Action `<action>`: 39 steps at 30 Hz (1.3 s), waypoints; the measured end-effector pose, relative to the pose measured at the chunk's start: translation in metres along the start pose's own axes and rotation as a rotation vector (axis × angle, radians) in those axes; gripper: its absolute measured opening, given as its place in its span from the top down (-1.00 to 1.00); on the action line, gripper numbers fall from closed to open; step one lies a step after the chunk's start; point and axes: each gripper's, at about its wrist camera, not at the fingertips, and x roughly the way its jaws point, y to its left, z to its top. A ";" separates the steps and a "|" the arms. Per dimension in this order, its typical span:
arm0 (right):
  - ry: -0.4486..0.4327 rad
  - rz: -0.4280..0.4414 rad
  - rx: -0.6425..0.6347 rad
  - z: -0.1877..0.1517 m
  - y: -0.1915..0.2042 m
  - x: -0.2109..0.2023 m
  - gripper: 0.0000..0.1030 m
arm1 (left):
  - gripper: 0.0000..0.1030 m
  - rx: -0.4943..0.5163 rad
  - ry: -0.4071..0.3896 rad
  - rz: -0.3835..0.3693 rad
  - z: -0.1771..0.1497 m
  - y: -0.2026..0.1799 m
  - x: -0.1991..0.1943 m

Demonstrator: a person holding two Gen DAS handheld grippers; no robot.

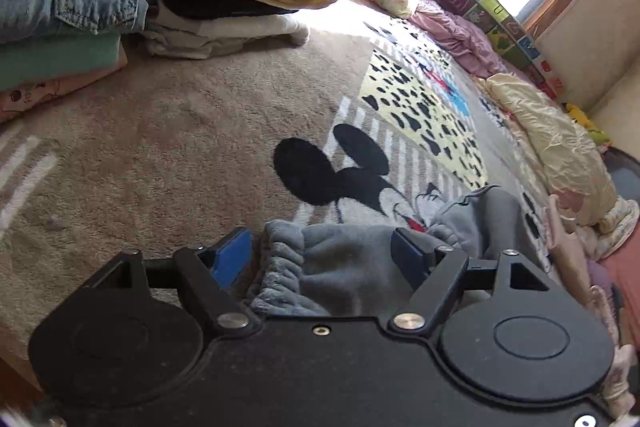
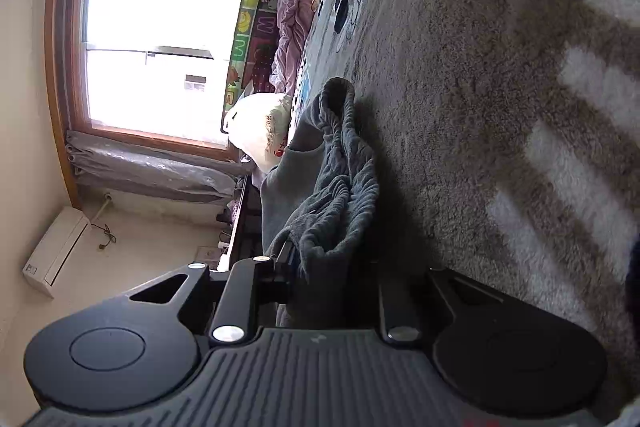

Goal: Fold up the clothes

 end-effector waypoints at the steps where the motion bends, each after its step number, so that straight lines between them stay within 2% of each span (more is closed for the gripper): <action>1: 0.001 -0.002 -0.007 -0.001 0.001 -0.002 0.56 | -0.50 0.046 0.017 0.042 -0.005 -0.004 0.007; 2: 0.002 -0.002 -0.009 -0.003 0.002 -0.001 0.56 | -0.47 0.068 0.049 0.030 -0.011 -0.006 0.016; 3: 0.002 -0.002 -0.015 -0.002 0.004 -0.002 0.56 | -0.29 0.102 0.062 0.025 -0.017 -0.009 0.023; 4: 0.001 -0.002 -0.022 -0.002 0.007 -0.003 0.56 | 0.06 0.165 0.036 0.036 -0.023 -0.014 0.024; 6: 0.000 -0.001 -0.035 -0.002 0.011 -0.005 0.56 | 0.46 0.238 -0.017 0.025 -0.027 -0.021 0.016; 9: 0.009 -0.020 -0.104 0.001 0.031 -0.013 0.56 | 0.46 0.195 -0.099 -0.042 -0.014 -0.015 -0.020; 11: 0.033 -0.048 -0.148 0.003 0.045 -0.020 0.56 | 0.42 0.171 -0.093 -0.064 -0.008 -0.009 -0.030; 12: 0.048 -0.091 -0.151 0.003 0.044 -0.022 0.56 | 0.26 0.179 -0.062 -0.049 -0.008 -0.008 -0.027; 13: 0.063 -0.136 -0.152 0.002 0.044 -0.025 0.56 | -0.06 0.201 -0.019 0.000 -0.011 -0.008 -0.020; 14: 0.078 -0.182 -0.153 0.002 0.043 -0.028 0.55 | -0.18 0.225 0.018 0.075 -0.015 -0.009 -0.011; 15: 0.076 -0.205 -0.145 -0.001 0.041 -0.032 0.53 | -0.21 0.229 0.016 0.122 -0.018 -0.009 -0.008; 19: 0.050 -0.266 -0.150 -0.011 0.043 -0.049 0.32 | -0.18 0.192 -0.075 0.121 -0.015 -0.014 -0.022; 21: 0.024 -0.262 -0.164 -0.013 0.048 -0.063 0.28 | -0.18 0.194 -0.111 0.077 -0.010 -0.023 -0.029; 23: -0.008 -0.240 -0.166 -0.011 0.050 -0.077 0.25 | -0.18 0.175 -0.109 0.007 -0.006 -0.032 -0.028; 26: -0.033 -0.220 -0.163 0.000 0.053 -0.083 0.05 | -0.18 0.093 -0.032 -0.144 0.002 -0.049 -0.007; 30: -0.027 -0.273 -0.271 0.029 0.051 -0.053 0.01 | -0.18 0.051 0.124 -0.249 0.003 -0.082 0.044; 32: -0.019 -0.265 -0.204 0.047 0.032 -0.032 0.01 | -0.18 0.079 0.165 -0.245 0.000 -0.102 0.069; 35: -0.009 -0.226 -0.218 0.065 0.028 -0.001 -0.01 | -0.18 0.103 0.212 -0.235 0.002 -0.118 0.098; 38: 0.046 -0.237 -0.316 0.079 0.034 0.035 -0.02 | -0.16 0.151 0.223 -0.228 0.003 -0.130 0.119; 39: 0.066 -0.241 -0.350 0.084 0.036 0.047 -0.02 | -0.01 0.176 0.220 -0.228 0.002 -0.132 0.124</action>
